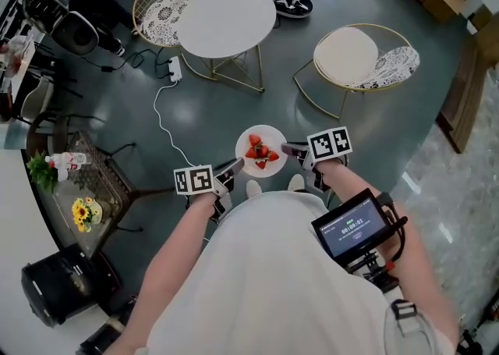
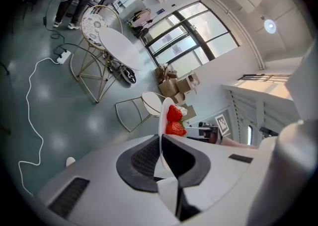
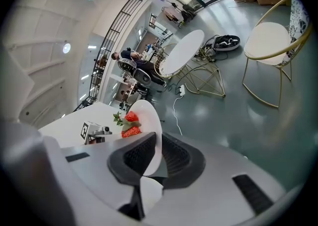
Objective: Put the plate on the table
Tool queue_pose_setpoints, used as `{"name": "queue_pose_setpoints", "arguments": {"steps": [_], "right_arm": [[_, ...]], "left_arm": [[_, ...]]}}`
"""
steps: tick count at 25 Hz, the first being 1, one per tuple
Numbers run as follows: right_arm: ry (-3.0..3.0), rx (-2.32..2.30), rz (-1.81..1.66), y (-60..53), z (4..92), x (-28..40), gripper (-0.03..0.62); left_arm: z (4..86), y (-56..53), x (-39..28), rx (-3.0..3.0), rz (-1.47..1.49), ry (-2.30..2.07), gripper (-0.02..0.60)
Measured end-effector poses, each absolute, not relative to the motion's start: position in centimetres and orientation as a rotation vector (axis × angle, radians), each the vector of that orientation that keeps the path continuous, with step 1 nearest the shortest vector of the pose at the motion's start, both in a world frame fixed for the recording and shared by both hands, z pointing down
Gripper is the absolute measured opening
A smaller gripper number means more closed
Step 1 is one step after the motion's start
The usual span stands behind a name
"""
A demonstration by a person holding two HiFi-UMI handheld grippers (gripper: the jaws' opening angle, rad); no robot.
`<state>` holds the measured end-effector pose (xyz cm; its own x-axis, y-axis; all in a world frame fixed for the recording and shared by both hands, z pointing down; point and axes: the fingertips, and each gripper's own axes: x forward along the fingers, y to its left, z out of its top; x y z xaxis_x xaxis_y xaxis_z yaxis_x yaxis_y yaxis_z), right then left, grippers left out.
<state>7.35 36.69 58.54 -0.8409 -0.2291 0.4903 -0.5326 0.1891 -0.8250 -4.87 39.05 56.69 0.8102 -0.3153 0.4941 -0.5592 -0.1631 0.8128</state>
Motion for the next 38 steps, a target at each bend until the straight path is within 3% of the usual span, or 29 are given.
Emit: {"name": "queue_pose_setpoints", "arguments": {"steps": [38], "right_arm": [[-2.202,0.674,1.642,37.0,57.6,9.5,0.018]], "left_arm": [[57.4,39.6,-2.7,1.724,0.258,-0.781,0.014]]}}
